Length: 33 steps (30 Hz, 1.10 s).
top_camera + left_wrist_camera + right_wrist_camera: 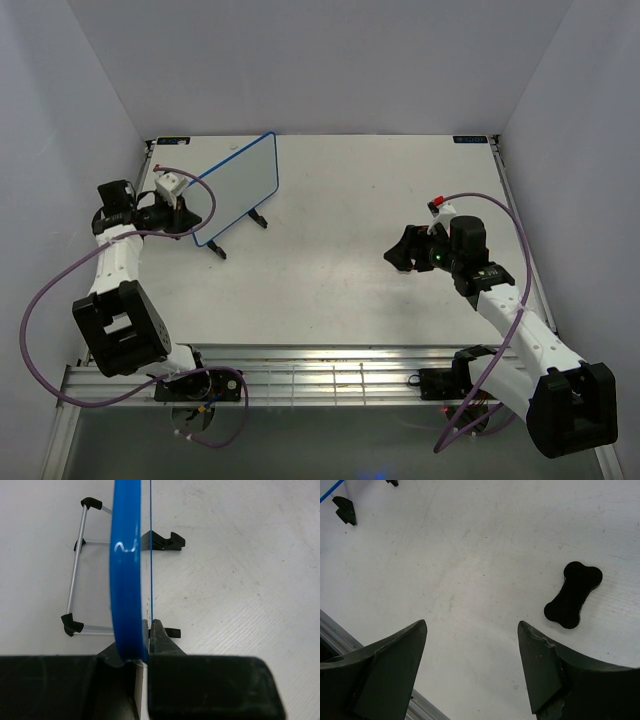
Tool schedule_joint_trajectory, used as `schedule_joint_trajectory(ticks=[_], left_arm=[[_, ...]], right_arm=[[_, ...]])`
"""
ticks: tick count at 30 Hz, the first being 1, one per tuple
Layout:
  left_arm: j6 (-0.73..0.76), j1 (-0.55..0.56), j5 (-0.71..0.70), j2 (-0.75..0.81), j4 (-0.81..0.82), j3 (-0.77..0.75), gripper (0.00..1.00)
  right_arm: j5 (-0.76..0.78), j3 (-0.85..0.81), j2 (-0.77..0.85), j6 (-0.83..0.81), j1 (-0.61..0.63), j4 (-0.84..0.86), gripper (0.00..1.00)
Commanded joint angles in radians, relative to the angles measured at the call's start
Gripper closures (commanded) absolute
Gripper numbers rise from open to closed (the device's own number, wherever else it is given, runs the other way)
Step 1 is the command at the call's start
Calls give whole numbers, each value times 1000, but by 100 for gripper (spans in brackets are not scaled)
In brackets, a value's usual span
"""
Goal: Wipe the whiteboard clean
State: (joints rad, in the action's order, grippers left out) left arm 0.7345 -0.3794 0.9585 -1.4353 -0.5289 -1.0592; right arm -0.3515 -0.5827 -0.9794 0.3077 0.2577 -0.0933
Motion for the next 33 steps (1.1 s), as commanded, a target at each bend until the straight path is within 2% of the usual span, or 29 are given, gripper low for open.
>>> schedule_joint_trajectory(ticks=[1,10,16,23,28,33], left_arm=[[23,-30,97,21,13,-13,100],[8,-35,189,52,12,-36,100],[0,-35,204,88,26,8,100],[-1,-33,128,107,49,73,100],[17,-18,22,96,30,77,100],[26,-13,20,76,17,45,100]], right_arm=[[-21,0,15,7,9,52,21],[-35,-2,-15,7,15,67,21],[-37,4,-10,8,18,73,21],[-37,11,8,4,29,63,21],[-29,9,21,2,32,61,21],[-41,9,21,2,34,67,21]])
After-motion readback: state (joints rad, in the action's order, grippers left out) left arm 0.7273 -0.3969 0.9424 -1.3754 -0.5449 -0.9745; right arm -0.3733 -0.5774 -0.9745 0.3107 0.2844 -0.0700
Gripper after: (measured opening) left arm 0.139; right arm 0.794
